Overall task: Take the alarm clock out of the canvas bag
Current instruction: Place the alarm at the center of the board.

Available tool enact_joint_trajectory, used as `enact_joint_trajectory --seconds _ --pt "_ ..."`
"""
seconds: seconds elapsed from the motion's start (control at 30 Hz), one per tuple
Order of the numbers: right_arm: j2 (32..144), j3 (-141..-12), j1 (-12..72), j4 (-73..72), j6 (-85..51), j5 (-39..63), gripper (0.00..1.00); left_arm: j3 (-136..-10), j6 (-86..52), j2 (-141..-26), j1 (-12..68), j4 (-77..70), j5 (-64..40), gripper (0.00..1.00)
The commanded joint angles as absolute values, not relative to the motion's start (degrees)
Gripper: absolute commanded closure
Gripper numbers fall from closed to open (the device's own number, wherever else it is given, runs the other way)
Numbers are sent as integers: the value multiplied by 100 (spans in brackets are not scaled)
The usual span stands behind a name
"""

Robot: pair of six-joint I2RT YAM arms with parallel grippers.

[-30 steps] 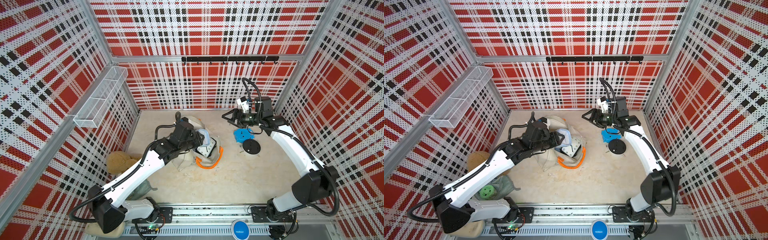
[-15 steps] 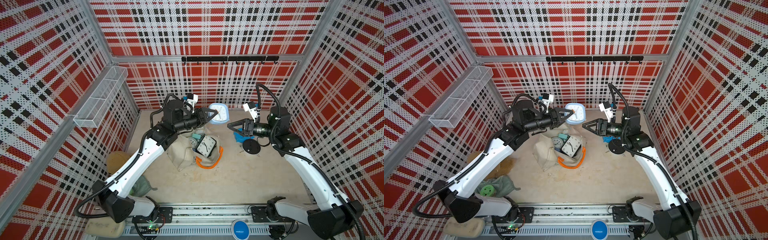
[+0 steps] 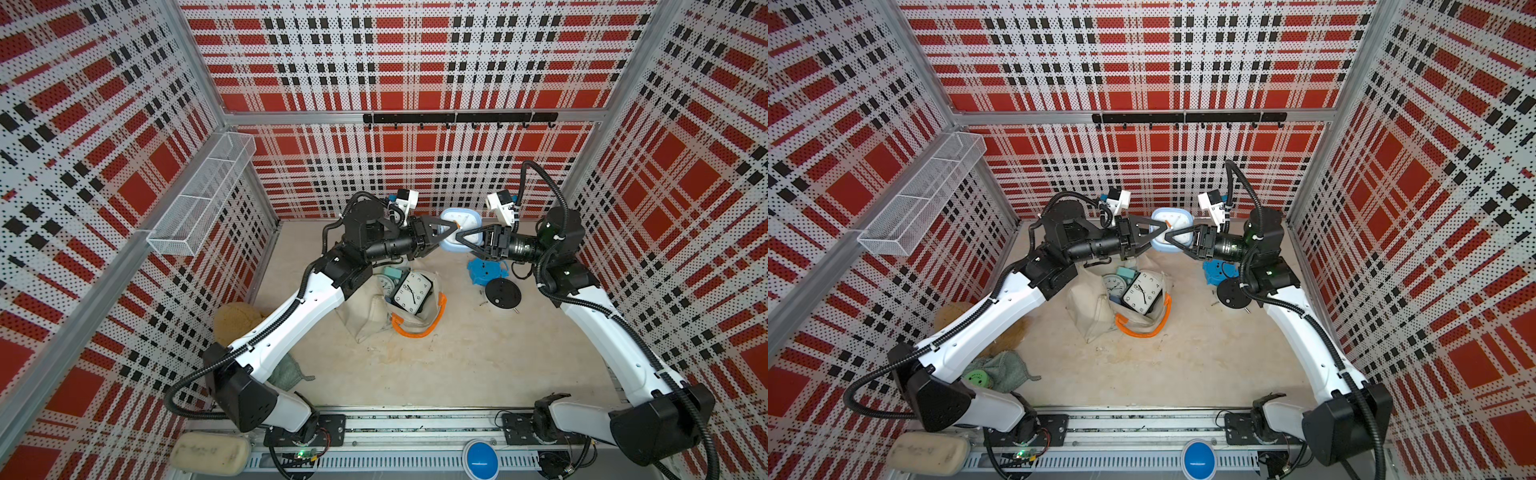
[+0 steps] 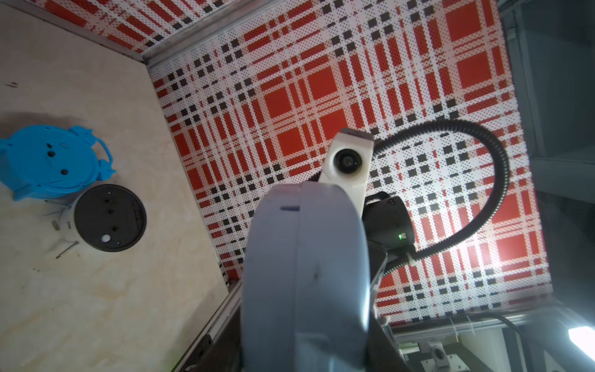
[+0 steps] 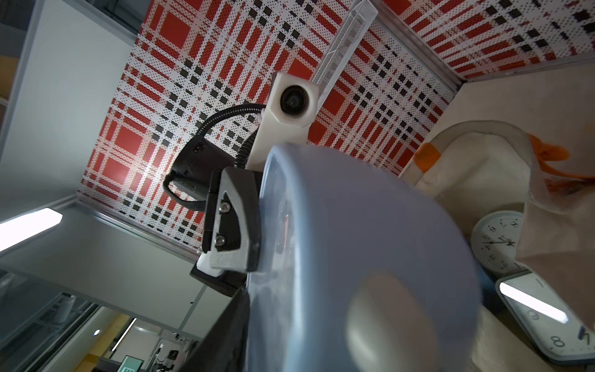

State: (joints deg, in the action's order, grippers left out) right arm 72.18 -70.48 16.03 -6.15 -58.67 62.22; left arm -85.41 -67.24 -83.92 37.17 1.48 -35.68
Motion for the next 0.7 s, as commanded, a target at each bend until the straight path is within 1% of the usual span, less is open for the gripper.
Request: enact_joint_trajectory --seconds 0.0,0.07,0.1,0.2,0.27,0.33,0.37,0.4,0.53,0.67 --pt "7276 -7013 1652 -1403 -6042 6249 55 -8442 -7175 -8396 3737 -393 -3613 72" --pt "7285 -7014 1647 -1437 -6073 6232 61 -8429 -7195 -8386 3731 -404 -3578 67" --pt "7286 -7012 1650 -1424 -6078 6223 62 -8429 -7189 -8386 3734 -408 -3557 63" --pt "7286 -7013 1650 -1337 -6078 6164 68 -8411 -7102 -8360 3726 -404 -3457 40" --pt "7294 -7081 1650 -1047 -5945 6097 70 -8411 -6961 -8324 3718 -359 -3357 27" --pt "7304 -7192 1646 -535 -5686 5985 75 -8429 -6732 -8239 3693 -187 -3165 16" --pt "7312 -7249 1650 -333 -5524 5941 76 -8437 -6606 -8183 3665 -78 -3056 11" --pt "7321 -7295 1646 -132 -5400 5880 76 -8437 -6480 -8129 3636 29 -2942 1" --pt "7429 -7460 1625 587 -4988 5662 75 -8399 -6019 -7857 3446 484 -2453 1" --pt "7652 -7547 1551 677 -4938 5591 72 -8436 -5509 -7648 3268 1213 -1930 1"
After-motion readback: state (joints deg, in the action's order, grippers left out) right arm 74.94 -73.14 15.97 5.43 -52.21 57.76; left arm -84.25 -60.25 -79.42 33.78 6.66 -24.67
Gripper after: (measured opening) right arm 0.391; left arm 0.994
